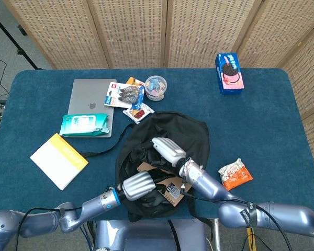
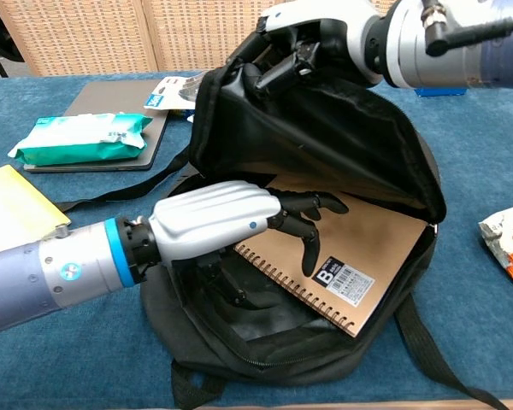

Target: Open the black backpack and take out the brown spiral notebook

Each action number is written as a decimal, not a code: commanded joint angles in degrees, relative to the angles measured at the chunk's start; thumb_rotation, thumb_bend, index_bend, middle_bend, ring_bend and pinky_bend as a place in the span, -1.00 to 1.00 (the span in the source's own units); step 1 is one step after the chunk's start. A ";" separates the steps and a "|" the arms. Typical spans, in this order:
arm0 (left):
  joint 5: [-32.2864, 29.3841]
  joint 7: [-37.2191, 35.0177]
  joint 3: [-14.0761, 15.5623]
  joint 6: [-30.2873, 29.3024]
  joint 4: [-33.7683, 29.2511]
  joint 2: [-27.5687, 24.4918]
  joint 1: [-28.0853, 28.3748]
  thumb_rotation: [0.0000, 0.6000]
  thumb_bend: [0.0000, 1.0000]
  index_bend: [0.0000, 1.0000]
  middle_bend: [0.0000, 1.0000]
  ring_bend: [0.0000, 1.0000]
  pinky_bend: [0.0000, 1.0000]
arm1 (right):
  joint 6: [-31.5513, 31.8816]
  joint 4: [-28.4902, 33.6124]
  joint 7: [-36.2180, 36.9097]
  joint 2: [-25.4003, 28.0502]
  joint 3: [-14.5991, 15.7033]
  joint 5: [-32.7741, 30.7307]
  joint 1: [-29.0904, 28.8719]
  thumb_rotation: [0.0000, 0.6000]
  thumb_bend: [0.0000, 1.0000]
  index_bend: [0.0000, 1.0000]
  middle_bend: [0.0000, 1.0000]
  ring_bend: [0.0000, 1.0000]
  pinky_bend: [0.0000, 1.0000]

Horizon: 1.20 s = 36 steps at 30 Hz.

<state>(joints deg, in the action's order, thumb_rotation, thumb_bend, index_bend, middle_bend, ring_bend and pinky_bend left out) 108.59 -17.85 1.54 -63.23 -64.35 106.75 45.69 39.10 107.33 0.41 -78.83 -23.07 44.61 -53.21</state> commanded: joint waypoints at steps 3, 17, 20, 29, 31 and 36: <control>-0.49 -1.00 0.30 -1.56 1.53 1.30 0.74 1.00 -0.44 -0.04 -0.72 -0.65 -0.58 | -3.22 1.29 1.21 1.77 -0.12 -3.85 -3.43 1.00 0.76 0.35 0.36 0.27 0.10; -1.40 -3.05 2.26 -4.29 2.41 0.04 1.23 1.00 -0.42 -0.04 -0.72 -0.65 -0.58 | -20.92 1.46 9.77 6.43 -0.90 -5.45 -8.19 1.00 0.86 0.39 0.40 0.31 0.12; -1.84 -3.13 2.48 -3.87 2.49 -0.10 1.49 1.00 -0.38 -0.04 -0.72 -0.65 -0.58 | -22.75 0.94 11.60 6.73 -1.98 -4.40 -8.14 1.00 0.86 0.39 0.40 0.31 0.12; -3.05 -1.95 3.30 -1.75 4.08 1.74 2.23 1.00 -0.35 -0.09 -0.72 -0.65 -0.58 | -17.31 -0.65 14.90 6.34 -1.64 -3.70 -7.82 1.00 0.86 0.39 0.40 0.31 0.12; -3.23 -1.48 3.60 -1.09 4.31 2.07 2.42 1.00 -0.37 -0.21 -0.73 -0.66 -0.58 | -15.52 -0.56 15.38 6.42 -1.35 -4.19 -7.80 1.00 0.86 0.39 0.40 0.31 0.12; -3.87 -0.92 3.98 -0.34 4.51 2.61 2.63 1.00 -0.43 -0.49 -0.86 -0.78 -0.58 | -11.32 -0.39 15.57 6.87 -0.19 -5.59 -8.14 1.00 0.86 0.39 0.40 0.31 0.12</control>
<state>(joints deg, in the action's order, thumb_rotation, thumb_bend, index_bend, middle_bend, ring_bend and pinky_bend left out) 104.83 -18.82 5.47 -63.66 -59.88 109.27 48.25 26.71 106.88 15.72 -72.18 -23.80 39.71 -61.20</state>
